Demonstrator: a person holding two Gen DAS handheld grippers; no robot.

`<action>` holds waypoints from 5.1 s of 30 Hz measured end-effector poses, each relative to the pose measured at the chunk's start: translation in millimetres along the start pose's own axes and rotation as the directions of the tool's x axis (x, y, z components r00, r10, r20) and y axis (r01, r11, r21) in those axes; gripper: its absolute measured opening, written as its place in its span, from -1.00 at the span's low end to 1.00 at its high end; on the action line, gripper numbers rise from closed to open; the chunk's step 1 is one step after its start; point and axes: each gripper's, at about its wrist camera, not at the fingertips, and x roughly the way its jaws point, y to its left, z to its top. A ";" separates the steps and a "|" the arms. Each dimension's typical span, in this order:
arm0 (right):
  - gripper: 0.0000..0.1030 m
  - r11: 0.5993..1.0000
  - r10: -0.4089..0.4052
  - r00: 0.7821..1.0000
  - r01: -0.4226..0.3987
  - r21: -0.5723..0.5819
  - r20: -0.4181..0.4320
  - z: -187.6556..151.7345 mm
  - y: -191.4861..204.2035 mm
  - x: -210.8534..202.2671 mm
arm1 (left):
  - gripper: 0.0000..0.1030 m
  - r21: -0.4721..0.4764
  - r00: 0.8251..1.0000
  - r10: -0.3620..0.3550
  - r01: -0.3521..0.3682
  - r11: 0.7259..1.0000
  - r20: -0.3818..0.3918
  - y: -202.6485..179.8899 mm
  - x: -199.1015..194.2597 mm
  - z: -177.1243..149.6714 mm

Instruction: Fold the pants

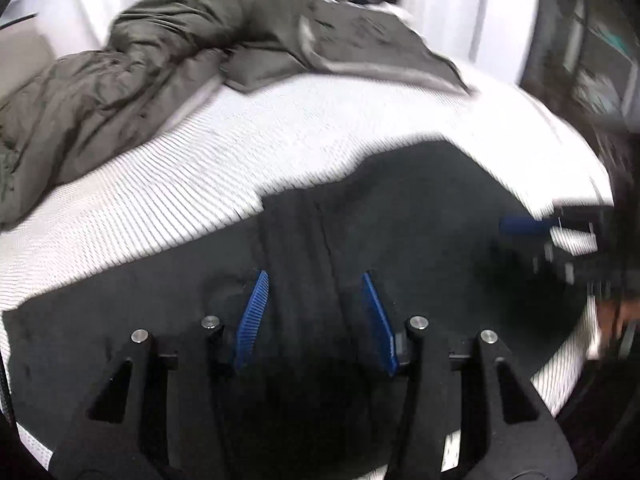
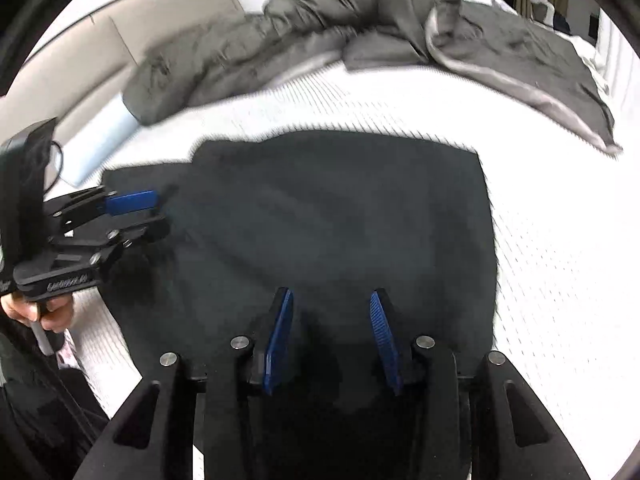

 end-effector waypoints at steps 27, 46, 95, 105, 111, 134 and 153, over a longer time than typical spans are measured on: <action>0.06 0.992 0.106 0.994 -0.108 -0.059 -0.031 4.3 36.0 19.8 | 0.16 -0.189 0.999 -0.033 0.025 0.982 -0.037 54.8 -9.3 -23.9; 0.14 0.986 0.091 0.994 -0.098 -0.134 -0.058 -49.6 35.3 3.2 | -0.53 -0.118 0.993 -0.079 0.069 0.991 -0.082 21.1 -23.8 -95.5; 0.47 0.994 -0.112 0.994 0.112 0.010 -0.004 -1.2 6.8 16.0 | 0.66 -0.054 0.989 0.054 -0.062 0.997 -0.134 -11.4 59.0 10.0; 0.65 0.944 -0.313 0.947 0.301 -0.136 -0.073 9.6 15.6 53.9 | 0.77 -0.108 0.986 0.010 -0.028 0.994 -0.165 15.2 75.4 -0.5; 0.65 0.932 -0.355 0.933 0.349 -0.102 -0.054 15.4 9.2 46.8 | 0.77 -0.099 0.988 0.020 -0.036 0.994 -0.153 11.9 68.1 -4.1; 0.69 0.971 -0.226 0.970 0.216 0.104 0.089 -28.1 -40.7 -25.4 | 0.84 -0.396 0.981 0.146 -0.084 0.914 0.128 100.3 -88.7 -83.6; 0.73 0.989 -0.125 0.982 0.113 0.091 0.141 -61.1 -41.5 -53.1 | -0.93 -0.814 0.976 0.218 -0.118 0.569 0.011 251.4 -84.6 -150.4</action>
